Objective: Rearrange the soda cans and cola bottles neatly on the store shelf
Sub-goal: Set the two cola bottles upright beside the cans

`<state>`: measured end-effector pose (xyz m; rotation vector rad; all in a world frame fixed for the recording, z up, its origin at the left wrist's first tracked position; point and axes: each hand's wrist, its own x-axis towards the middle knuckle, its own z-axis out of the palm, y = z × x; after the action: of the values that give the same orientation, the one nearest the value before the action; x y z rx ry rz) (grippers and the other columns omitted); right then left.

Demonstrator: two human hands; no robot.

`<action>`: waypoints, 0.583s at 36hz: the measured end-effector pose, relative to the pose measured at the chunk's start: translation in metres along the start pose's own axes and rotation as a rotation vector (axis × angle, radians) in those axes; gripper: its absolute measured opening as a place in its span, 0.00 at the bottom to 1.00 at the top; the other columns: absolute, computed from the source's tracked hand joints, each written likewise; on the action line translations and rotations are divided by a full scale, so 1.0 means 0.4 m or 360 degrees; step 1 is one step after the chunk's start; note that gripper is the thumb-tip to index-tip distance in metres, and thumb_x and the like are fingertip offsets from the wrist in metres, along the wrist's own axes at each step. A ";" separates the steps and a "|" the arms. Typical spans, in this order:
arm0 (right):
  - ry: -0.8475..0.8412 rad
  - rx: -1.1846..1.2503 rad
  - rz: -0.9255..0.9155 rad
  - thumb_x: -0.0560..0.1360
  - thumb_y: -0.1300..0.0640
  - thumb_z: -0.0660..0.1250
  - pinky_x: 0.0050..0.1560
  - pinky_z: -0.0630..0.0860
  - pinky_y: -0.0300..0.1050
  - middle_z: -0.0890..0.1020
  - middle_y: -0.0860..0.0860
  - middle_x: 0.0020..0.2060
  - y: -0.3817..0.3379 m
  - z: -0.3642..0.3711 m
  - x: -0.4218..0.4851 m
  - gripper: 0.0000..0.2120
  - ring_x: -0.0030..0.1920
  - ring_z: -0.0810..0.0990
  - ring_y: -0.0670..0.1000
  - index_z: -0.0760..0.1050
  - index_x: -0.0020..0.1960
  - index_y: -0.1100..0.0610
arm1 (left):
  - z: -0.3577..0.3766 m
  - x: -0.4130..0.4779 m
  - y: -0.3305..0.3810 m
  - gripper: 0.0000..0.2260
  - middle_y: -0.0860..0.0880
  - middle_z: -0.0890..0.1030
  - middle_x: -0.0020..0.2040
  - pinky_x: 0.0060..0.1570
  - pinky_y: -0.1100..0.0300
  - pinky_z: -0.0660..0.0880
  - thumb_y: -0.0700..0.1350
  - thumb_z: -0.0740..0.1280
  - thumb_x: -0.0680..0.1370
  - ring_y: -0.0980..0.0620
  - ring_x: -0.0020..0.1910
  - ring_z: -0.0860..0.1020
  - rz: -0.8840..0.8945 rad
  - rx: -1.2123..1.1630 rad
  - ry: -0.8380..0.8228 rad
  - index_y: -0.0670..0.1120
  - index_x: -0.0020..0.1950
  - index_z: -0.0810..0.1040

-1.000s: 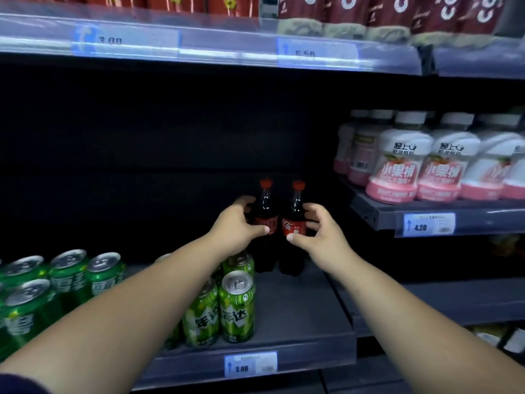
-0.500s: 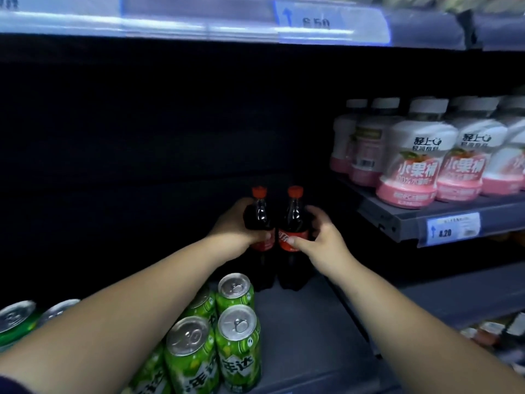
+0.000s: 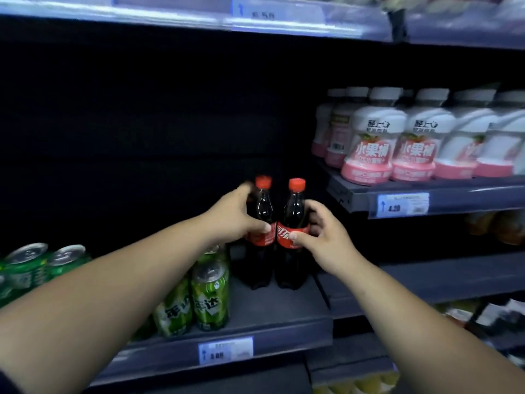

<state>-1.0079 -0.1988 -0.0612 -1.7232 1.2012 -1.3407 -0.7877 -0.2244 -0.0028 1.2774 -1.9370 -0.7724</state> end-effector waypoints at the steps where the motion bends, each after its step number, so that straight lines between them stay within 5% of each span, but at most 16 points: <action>1: -0.0006 -0.0001 -0.0025 0.71 0.67 0.75 0.55 0.79 0.41 0.83 0.46 0.56 -0.004 -0.012 -0.016 0.29 0.55 0.83 0.45 0.74 0.62 0.41 | 0.011 -0.014 0.013 0.26 0.53 0.82 0.48 0.36 0.64 0.75 0.41 0.80 0.66 0.59 0.39 0.80 0.0000 -0.0014 0.0005 0.53 0.58 0.72; 5: -0.0080 0.0005 -0.0047 0.71 0.66 0.75 0.54 0.76 0.35 0.83 0.45 0.57 -0.020 -0.059 -0.077 0.29 0.56 0.82 0.42 0.73 0.63 0.39 | 0.048 -0.075 0.060 0.27 0.55 0.81 0.49 0.39 0.63 0.74 0.42 0.80 0.67 0.61 0.37 0.79 0.0003 -0.0014 0.0021 0.55 0.60 0.72; 9: -0.0138 0.0041 -0.0052 0.70 0.63 0.75 0.62 0.76 0.42 0.82 0.46 0.60 -0.031 -0.095 -0.126 0.29 0.59 0.81 0.45 0.72 0.67 0.45 | 0.082 -0.129 0.099 0.28 0.57 0.81 0.48 0.41 0.63 0.74 0.40 0.79 0.67 0.64 0.35 0.78 -0.0010 -0.0058 0.0074 0.53 0.62 0.72; 14: -0.0149 0.0012 -0.0092 0.73 0.63 0.74 0.63 0.75 0.42 0.82 0.40 0.58 -0.045 -0.127 -0.177 0.29 0.59 0.81 0.40 0.71 0.64 0.36 | 0.118 -0.183 0.135 0.28 0.58 0.80 0.50 0.42 0.60 0.74 0.43 0.80 0.67 0.61 0.39 0.78 -0.0036 -0.0013 0.0127 0.55 0.62 0.72; 18: -0.0144 0.0032 -0.0084 0.74 0.64 0.73 0.66 0.74 0.44 0.82 0.41 0.59 -0.044 -0.139 -0.187 0.30 0.61 0.80 0.40 0.70 0.68 0.41 | 0.134 -0.202 0.161 0.28 0.60 0.79 0.51 0.43 0.60 0.76 0.41 0.79 0.67 0.61 0.43 0.79 -0.0047 0.0001 0.0138 0.56 0.63 0.73; 21: -0.0167 0.0037 -0.0070 0.75 0.63 0.72 0.67 0.74 0.46 0.82 0.40 0.59 -0.041 -0.146 -0.179 0.30 0.61 0.80 0.41 0.70 0.64 0.33 | 0.148 -0.203 0.165 0.26 0.61 0.79 0.51 0.44 0.63 0.75 0.41 0.78 0.68 0.63 0.43 0.78 -0.0054 0.0007 0.0167 0.56 0.62 0.73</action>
<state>-1.0639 -0.1236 -0.0576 -1.7901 1.0910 -1.2681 -0.8469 -0.1197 -0.0042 1.3301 -1.8388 -0.7038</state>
